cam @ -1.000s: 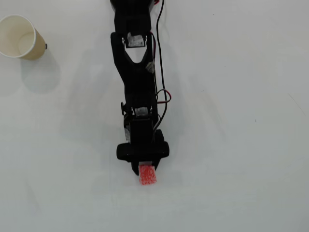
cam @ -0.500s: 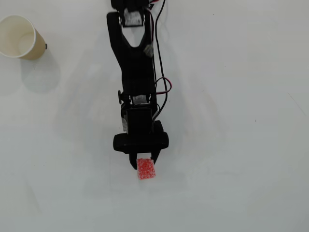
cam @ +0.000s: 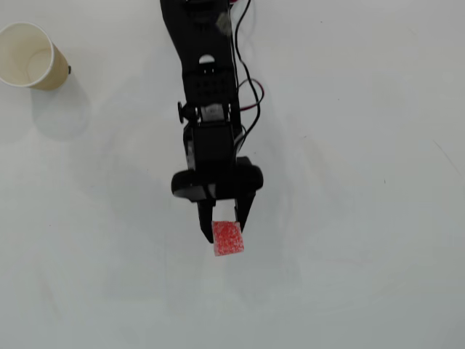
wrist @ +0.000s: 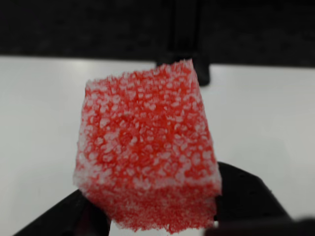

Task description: Pick up the cube and drop it in the cup.

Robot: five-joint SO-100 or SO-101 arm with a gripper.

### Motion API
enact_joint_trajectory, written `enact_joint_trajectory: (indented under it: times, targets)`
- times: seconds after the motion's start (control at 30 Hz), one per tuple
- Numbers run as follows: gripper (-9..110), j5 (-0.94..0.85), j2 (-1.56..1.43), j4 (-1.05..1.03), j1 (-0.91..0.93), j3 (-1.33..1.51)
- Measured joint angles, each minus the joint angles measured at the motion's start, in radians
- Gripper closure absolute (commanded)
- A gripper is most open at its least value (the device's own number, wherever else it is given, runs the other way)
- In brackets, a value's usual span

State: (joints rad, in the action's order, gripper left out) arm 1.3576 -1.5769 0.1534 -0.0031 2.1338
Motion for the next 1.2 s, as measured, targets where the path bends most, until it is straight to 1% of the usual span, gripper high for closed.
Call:
enact_joint_trajectory:
  times: [0.57, 0.8, 1.03, 1.2]
  targets:
    - [94, 0.0, -0.494, -0.003, 0.031, 0.308]
    - [94, 0.0, -0.746, -0.026, 0.13, 0.457]
    - [94, 0.0, -0.969, -0.153, 0.307, 0.555]
    - [94, 0.0, -1.068, -0.213, 0.411, 0.588]
